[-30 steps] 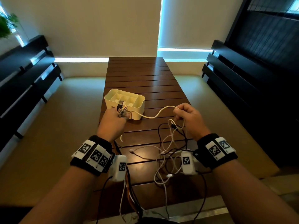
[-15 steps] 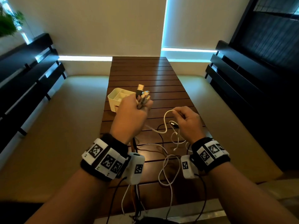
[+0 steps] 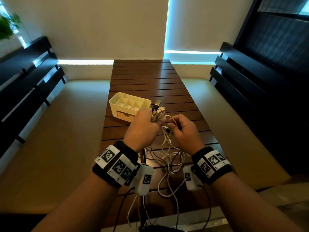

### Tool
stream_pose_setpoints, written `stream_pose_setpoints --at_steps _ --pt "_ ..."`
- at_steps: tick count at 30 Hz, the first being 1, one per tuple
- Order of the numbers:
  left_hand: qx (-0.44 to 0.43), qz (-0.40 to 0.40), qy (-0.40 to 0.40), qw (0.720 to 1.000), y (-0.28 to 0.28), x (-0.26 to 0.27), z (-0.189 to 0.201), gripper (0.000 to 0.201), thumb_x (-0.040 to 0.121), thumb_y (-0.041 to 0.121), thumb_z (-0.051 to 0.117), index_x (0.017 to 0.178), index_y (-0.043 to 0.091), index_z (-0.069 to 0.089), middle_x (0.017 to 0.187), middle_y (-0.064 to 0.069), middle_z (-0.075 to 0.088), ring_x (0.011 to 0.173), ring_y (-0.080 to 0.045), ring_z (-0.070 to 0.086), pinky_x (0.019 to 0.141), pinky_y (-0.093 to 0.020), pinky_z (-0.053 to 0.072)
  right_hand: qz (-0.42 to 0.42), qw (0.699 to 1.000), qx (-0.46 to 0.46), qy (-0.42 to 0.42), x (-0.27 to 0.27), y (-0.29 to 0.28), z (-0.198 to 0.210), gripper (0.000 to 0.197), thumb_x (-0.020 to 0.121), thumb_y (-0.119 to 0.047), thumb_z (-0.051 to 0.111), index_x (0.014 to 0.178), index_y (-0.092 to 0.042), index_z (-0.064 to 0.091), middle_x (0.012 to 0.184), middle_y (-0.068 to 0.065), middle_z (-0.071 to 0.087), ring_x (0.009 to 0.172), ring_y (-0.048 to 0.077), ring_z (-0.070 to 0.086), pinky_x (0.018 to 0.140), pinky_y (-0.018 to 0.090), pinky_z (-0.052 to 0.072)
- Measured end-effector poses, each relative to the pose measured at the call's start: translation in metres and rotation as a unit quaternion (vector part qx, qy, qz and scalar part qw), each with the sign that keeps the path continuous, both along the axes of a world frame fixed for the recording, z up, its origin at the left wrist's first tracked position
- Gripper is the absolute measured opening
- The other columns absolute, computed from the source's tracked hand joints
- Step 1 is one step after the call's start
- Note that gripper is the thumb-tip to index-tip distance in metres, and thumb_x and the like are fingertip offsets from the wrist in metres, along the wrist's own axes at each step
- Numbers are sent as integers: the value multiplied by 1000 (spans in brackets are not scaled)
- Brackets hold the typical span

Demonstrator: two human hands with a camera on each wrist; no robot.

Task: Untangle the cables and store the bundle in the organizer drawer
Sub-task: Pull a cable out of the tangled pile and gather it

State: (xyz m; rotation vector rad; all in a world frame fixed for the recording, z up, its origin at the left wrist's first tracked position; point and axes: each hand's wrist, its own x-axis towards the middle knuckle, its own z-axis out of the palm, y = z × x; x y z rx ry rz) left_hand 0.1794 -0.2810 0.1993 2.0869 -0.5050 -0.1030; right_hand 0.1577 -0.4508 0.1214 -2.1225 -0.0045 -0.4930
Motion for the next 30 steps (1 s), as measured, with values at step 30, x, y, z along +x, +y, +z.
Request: stream_pose_setpoints --at_steps 30 --pt "-196 -7 18 980 27 10 11 24 99 20 60 83 3 57 48 12 41 44 -8 35 54 -32 34 135 978 39 156 -8 4 4 14 95 -22 54 97 -22 68 109 -4 66 100 8 62 84 28 49"
